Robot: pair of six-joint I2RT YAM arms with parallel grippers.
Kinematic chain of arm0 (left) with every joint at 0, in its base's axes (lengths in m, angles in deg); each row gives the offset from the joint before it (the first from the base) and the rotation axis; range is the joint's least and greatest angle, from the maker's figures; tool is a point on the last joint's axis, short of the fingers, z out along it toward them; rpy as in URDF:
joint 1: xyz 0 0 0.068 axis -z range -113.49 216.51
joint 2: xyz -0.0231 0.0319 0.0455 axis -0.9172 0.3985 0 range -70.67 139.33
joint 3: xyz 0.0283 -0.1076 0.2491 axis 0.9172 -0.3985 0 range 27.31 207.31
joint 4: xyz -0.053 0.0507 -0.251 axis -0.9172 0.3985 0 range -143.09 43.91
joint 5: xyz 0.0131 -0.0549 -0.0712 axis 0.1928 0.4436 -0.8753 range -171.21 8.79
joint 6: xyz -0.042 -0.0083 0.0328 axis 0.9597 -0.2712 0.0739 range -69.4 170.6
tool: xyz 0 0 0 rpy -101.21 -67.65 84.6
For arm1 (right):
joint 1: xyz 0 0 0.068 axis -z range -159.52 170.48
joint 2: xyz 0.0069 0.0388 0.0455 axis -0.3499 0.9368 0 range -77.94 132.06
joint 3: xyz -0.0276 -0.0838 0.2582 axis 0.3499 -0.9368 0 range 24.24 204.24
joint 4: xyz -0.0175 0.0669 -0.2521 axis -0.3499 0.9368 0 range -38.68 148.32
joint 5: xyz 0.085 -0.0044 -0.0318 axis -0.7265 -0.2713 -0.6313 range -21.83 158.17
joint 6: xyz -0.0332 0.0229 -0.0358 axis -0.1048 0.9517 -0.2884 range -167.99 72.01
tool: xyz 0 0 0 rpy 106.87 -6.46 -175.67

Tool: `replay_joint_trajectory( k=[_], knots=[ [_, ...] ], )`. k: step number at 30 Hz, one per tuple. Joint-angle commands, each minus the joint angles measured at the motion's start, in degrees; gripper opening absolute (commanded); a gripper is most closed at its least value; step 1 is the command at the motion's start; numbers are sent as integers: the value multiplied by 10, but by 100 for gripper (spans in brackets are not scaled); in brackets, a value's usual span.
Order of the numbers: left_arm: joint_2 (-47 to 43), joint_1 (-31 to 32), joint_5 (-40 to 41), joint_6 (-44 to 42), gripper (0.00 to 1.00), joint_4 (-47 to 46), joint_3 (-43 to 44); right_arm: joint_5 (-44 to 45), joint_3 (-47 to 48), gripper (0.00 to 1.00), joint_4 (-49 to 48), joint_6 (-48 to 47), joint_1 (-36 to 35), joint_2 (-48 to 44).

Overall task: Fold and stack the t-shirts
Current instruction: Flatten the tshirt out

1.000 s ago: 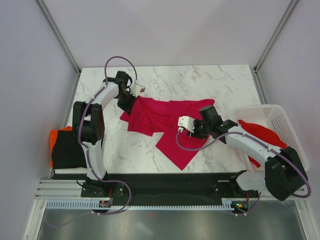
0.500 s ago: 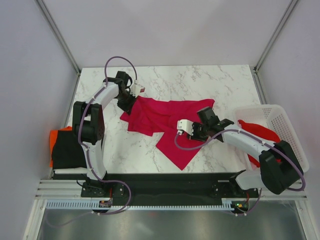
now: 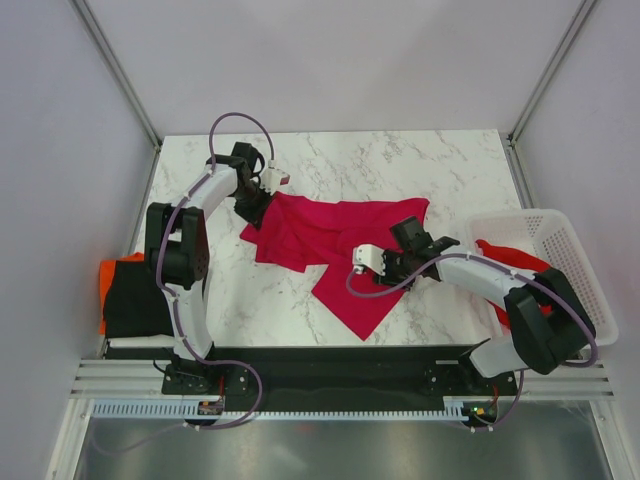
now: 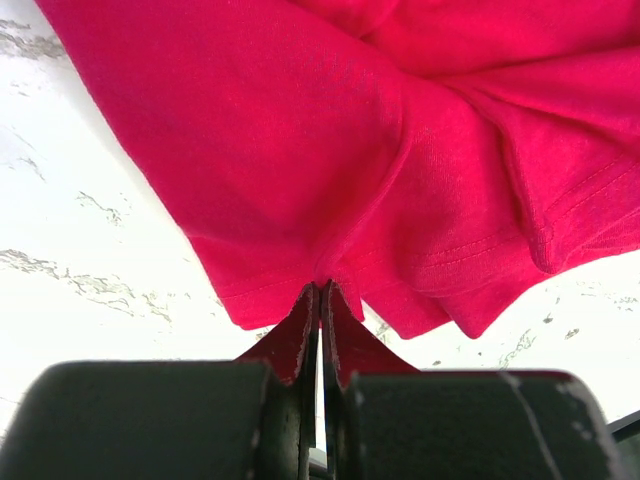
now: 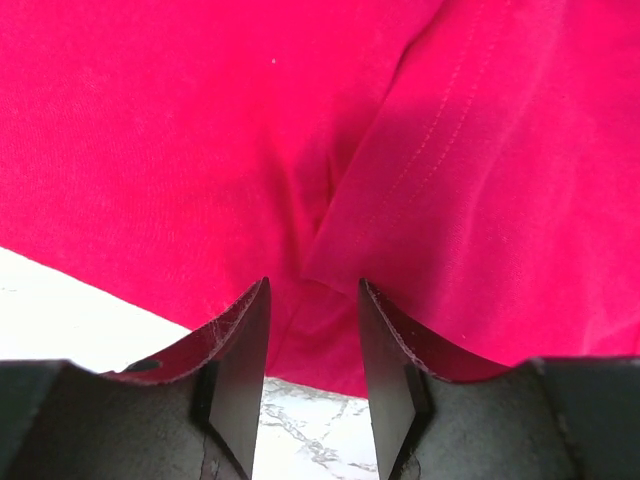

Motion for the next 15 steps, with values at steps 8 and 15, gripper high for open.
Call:
replay_joint_trajectory(
  k=[8, 15],
  knots=[
    [2, -4, 4, 13, 2, -7, 1, -19, 26, 47, -21, -9, -3, 26],
    [5, -4, 5, 14, 2, -7, 1, -17, 41, 40, -27, 9, -3, 50]
  ],
)
